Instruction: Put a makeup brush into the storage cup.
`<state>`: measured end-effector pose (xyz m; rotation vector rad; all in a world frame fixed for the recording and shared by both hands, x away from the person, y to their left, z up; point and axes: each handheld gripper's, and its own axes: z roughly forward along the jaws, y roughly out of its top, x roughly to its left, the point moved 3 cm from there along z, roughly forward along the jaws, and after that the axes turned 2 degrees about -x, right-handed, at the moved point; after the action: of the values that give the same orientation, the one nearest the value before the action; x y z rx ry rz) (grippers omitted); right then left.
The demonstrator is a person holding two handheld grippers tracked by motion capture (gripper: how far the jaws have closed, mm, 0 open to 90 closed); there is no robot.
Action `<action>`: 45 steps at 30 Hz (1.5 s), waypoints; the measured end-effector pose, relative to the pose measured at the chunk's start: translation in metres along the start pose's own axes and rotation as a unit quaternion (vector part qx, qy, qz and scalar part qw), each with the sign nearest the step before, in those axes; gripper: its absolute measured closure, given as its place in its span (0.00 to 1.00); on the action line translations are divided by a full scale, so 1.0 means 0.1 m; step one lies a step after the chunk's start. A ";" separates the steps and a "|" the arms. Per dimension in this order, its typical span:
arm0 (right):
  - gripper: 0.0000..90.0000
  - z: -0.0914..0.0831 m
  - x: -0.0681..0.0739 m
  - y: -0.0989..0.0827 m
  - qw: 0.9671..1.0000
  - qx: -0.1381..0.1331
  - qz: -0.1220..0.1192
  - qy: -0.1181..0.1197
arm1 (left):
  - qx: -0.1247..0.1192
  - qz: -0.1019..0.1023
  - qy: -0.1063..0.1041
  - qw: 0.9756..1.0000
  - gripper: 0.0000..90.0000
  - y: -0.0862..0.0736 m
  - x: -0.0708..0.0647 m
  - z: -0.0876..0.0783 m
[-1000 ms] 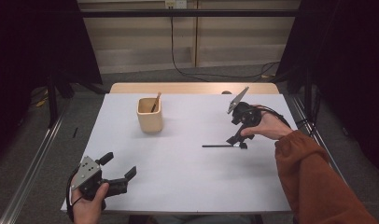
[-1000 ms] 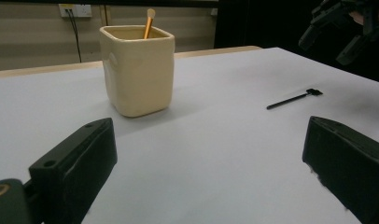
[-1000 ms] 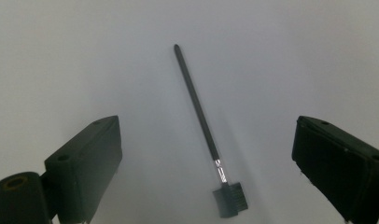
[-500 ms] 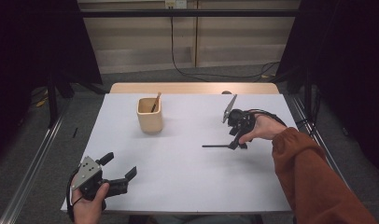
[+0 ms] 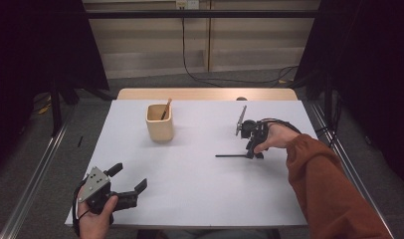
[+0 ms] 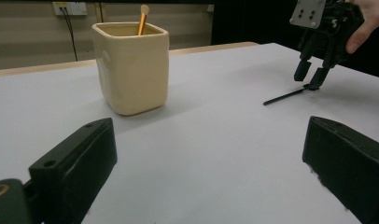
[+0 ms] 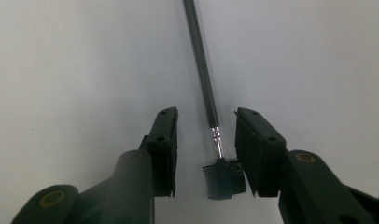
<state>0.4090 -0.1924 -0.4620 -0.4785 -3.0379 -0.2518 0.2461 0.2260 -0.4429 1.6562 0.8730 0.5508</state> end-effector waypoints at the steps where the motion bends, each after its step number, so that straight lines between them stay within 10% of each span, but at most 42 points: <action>1: 0.67 0.01 0.00 0.00 1.000 0.002 0.001 -0.001 | 0.001 0.002 0.000 1.000 0.03 0.00 0.00 0.00; 30: 0.92 0.18 -0.03 0.01 0.999 0.036 -0.026 -0.006 | 0.008 0.007 -0.002 1.000 0.03 -0.01 -0.01 0.00; 45: 0.95 0.17 -0.07 -0.02 1.000 0.023 0.004 0.013 | 0.010 -0.001 0.006 1.000 0.03 -0.02 0.03 0.01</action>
<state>0.4149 -0.1934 -0.4791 -0.4804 -3.0089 -0.1845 0.2482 0.2275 -0.4450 1.6719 0.8904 0.5526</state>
